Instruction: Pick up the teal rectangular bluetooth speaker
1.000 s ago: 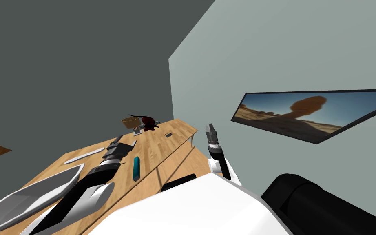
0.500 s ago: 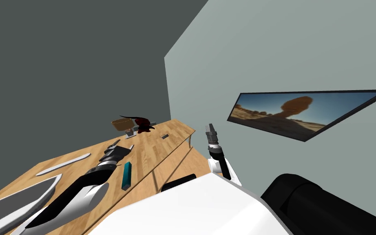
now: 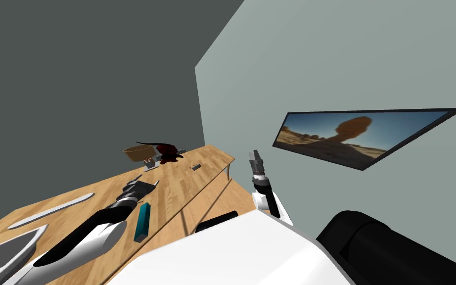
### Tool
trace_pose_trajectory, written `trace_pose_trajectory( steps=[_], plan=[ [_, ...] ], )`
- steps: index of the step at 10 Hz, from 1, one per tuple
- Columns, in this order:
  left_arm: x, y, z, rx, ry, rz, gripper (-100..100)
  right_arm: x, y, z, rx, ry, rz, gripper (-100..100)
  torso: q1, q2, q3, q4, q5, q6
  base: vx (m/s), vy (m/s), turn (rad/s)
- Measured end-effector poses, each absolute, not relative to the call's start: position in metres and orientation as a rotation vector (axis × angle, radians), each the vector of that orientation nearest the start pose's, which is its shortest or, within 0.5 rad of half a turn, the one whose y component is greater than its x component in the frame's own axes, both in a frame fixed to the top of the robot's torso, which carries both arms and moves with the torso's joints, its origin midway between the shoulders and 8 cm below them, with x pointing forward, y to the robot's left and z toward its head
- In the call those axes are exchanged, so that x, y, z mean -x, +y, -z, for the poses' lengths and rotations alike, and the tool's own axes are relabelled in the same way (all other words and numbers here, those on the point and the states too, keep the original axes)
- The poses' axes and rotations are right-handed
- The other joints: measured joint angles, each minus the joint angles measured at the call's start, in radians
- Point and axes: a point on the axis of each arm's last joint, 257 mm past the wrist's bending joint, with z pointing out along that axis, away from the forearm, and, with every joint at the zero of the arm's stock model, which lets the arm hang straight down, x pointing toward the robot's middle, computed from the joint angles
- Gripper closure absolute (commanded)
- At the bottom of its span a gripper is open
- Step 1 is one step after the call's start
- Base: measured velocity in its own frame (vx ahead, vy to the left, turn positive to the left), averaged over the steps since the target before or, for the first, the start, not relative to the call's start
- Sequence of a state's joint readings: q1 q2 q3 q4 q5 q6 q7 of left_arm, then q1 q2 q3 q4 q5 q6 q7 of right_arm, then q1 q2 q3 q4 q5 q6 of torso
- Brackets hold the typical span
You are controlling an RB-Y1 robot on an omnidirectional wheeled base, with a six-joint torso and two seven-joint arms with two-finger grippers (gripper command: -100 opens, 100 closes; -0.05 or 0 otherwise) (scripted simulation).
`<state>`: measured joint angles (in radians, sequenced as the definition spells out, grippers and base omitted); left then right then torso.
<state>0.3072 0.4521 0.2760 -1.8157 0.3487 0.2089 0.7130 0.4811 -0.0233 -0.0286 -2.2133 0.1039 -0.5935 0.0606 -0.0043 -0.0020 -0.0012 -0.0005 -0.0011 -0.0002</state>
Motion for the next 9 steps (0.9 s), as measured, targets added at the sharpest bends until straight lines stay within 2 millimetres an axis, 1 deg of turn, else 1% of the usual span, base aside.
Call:
trace_pose_trajectory(
  steps=[1,2,3,4,5,7,9],
  plan=[
    [-0.434,0.498,0.221,1.831,0.694,1.302,-100,-0.344,-0.27,-0.017,-0.51,0.676,-1.174,0,0.0,0.001,0.0,0.0,0.0,0.0,0.014,-0.029,0.018],
    [-0.434,0.5,0.226,1.855,0.689,1.291,-100,-0.344,-0.27,-0.017,-0.51,0.676,-1.174,0,0.002,0.002,0.001,0.0,0.0,0.0,0.036,-0.051,-0.073],
    [-0.431,0.512,0.233,1.9,0.663,1.273,-100,-0.344,-0.27,-0.017,-0.51,0.676,-1.174,0,0.001,0.001,0.001,0.0,0.0,0.0,0.038,-0.042,-0.047],
    [-0.43,0.515,0.241,1.942,0.643,1.256,-100,-0.344,-0.27,-0.017,-0.51,0.676,-1.174,0,0.002,0.001,0.0,0.0,0.0,0.0,0.039,-0.062,-0.069],
    [-0.425,0.529,0.249,1.993,0.615,1.23,-100,-0.344,-0.27,-0.017,-0.51,0.676,-1.174,0,0.001,0.0,0.0,0.0,0.0,0.0,0.032,-0.057,-0.026],
    [-0.419,0.545,0.272,2.092,0.552,1.182,-100,-0.344,-0.27,-0.017,-0.51,0.676,-1.174,0,0.0,0.001,0.0,0.0,0.0,0.0,0.04,-0.058,-0.042],
    [-0.41,0.555,0.288,2.162,0.514,1.137,-100,-0.344,-0.27,-0.017,-0.51,0.677,-1.174,0,0.003,0.001,0.001,0.0,0.0,-0.001,0.037,-0.024,-0.02]
  ],
)
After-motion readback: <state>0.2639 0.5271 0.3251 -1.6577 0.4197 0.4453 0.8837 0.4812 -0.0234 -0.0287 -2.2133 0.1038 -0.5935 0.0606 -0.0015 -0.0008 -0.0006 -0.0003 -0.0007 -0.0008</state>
